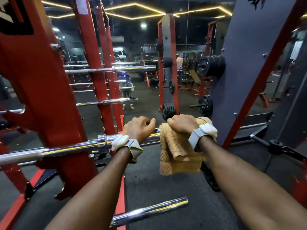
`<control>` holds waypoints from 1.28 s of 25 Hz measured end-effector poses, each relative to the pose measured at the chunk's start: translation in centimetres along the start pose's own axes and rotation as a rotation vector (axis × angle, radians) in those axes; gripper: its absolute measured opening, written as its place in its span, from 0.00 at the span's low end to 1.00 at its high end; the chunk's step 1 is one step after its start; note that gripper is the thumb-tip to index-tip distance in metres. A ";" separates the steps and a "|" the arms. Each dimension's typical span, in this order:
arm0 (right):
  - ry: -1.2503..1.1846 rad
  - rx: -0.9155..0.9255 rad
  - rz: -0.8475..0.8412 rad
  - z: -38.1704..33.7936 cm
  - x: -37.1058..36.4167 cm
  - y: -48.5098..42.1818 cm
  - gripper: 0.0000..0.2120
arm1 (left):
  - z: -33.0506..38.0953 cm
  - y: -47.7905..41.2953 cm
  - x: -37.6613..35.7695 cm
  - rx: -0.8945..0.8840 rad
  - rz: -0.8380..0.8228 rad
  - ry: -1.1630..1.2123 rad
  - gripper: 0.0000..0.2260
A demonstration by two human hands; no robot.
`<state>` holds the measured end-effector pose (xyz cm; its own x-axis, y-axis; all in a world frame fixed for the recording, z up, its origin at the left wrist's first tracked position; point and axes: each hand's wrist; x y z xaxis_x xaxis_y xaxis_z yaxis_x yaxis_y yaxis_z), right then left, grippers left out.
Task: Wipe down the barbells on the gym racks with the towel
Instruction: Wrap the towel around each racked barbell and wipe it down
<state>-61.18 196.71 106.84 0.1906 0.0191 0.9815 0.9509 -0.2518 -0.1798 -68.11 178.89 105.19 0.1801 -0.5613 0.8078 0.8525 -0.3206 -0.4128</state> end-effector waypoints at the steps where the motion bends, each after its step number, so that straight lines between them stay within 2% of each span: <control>1: 0.018 0.026 0.001 -0.8 -0.1 -0.1 0.22 | 0.1 0.0 0.0 0.010 0.015 0.012 0.23; 3: 0.051 0.104 0.084 -2.8 -1.3 0.1 0.22 | 0.0 -0.2 0.1 0.025 0.020 0.059 0.22; 6: 0.092 0.226 0.336 -4.5 -2.9 2.0 0.19 | -0.2 -0.6 0.2 0.030 -0.003 0.109 0.21; 8: 0.107 0.324 0.371 -3.5 -2.9 2.8 0.22 | -0.2 -0.5 0.1 0.029 -0.004 0.113 0.22; 10: 0.042 0.340 0.136 -2.1 -1.4 2.3 0.23 | -0.2 -0.2 0.0 0.019 0.025 0.111 0.21; 12: -0.122 0.189 -0.142 -1.6 0.4 0.6 0.23 | -0.2 -0.1 -0.2 -0.004 0.076 0.091 0.19; 14: -0.179 0.097 -0.297 -2.5 1.2 -0.7 0.25 | -0.5 0.3 -0.3 -0.027 0.129 0.103 0.17; 15: -0.166 0.112 -0.353 -3.1 1.5 -1.1 0.24 | -0.6 0.3 -0.3 -0.041 0.154 0.105 0.16; 16: -0.181 0.110 -0.361 -3.8 1.5 -1.6 0.22 | -0.8 0.4 -0.3 -0.051 0.161 0.099 0.16; 18: -0.265 -0.021 -0.316 -3.7 1.5 -2.0 0.17 | -0.7 0.6 -0.3 -0.060 0.167 0.102 0.16; 21: -0.250 -0.067 -0.289 -3.8 1.9 -2.4 0.24 | -0.2 0.4 0.0 -0.034 0.178 0.132 0.16; 23: -0.283 0.047 -0.366 -4.3 1.3 -3.1 0.31 | -0.3 0.3 0.0 -0.024 0.182 0.158 0.15; 25: -0.214 0.055 -0.384 -4.6 0.5 -3.2 0.30 | -0.3 0.2 0.0 -0.026 0.180 0.183 0.15; 27: -0.034 0.117 -0.191 -5.5 0.1 -1.8 0.24 | -0.3 0.1 0.0 -0.020 0.185 0.205 0.13; 30: 0.093 0.157 0.248 -8.0 -1.8 2.3 0.15 | -0.2 0.3 0.1 -0.011 0.179 0.229 0.11; 32: 0.153 0.221 0.272 -8.9 -2.2 3.0 0.15 | -0.3 0.3 0.2 -0.036 0.186 0.229 0.11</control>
<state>-60.87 187.31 104.71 0.4209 -0.1684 0.8913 0.9033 -0.0124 -0.4289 -68.02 178.47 105.09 0.2124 -0.7694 0.6024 0.7969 -0.2204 -0.5625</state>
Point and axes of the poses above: each hand's wrist, its own y-axis away from the middle knuckle, its own x-axis out of the back of the hand, z = x × y, and after that the axes turned 8 degrees about x, right-handed
